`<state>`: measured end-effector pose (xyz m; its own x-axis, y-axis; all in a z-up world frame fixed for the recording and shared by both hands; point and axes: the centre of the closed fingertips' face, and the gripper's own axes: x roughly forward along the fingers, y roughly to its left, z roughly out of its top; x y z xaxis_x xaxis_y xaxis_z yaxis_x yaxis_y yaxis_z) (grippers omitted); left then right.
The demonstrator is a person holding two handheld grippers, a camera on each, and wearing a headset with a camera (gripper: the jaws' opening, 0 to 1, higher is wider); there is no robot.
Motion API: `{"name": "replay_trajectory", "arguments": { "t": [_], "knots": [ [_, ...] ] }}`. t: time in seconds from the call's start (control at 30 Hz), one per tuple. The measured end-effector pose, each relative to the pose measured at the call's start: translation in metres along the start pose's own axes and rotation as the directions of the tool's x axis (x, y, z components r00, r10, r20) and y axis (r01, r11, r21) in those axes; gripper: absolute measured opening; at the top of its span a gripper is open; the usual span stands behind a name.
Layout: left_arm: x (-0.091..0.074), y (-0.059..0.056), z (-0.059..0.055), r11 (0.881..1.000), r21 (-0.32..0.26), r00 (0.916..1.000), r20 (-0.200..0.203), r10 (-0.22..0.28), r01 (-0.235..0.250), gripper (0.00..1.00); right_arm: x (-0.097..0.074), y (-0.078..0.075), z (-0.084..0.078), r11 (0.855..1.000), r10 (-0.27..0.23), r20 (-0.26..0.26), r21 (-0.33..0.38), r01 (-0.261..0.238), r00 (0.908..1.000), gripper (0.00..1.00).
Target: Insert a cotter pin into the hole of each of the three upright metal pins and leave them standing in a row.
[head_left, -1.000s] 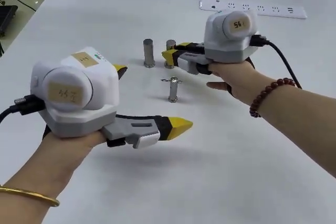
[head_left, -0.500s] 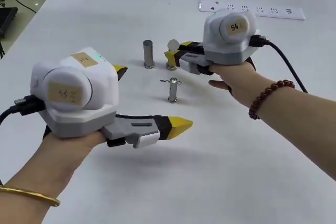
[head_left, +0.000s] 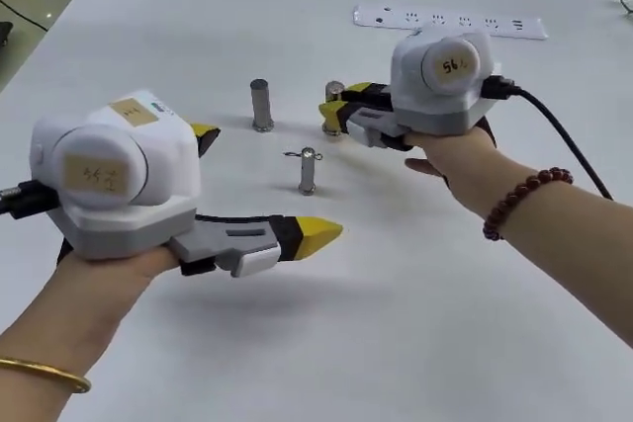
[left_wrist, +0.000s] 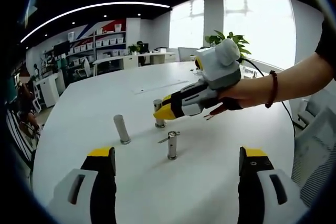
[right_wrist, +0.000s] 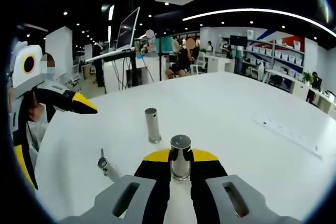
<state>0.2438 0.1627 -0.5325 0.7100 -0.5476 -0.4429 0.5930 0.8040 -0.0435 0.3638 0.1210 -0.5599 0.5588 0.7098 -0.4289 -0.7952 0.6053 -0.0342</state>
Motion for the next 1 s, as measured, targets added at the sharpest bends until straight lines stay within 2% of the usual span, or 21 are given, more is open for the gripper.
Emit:
{"name": "replay_trajectory", "arguments": {
  "t": [0.23,0.53,0.67,1.0],
  "knots": [
    [-0.001,-0.002,0.001,1.000,0.001,1.0000,0.002,-0.001,0.001,0.97,-0.026,-0.001,-0.010,0.999,-0.037,-0.005,0.022,0.037,0.9993,0.07],
    [-0.007,-0.003,0.004,1.000,-0.022,0.9998,0.018,0.006,-0.005,0.96,-0.058,0.004,-0.023,0.998,-0.060,-0.019,0.011,0.060,0.9980,0.07],
    [-0.010,-0.003,0.005,0.999,-0.030,0.9996,0.025,0.014,-0.013,0.96,-0.068,0.006,-0.029,0.998,-0.064,-0.031,-0.008,0.063,0.9975,0.07],
    [-0.014,-0.009,0.004,1.000,-0.025,0.9996,0.022,0.016,-0.015,0.94,-0.090,0.017,-0.041,0.996,-0.083,-0.031,0.021,0.083,0.9961,0.07]
  ]
}}
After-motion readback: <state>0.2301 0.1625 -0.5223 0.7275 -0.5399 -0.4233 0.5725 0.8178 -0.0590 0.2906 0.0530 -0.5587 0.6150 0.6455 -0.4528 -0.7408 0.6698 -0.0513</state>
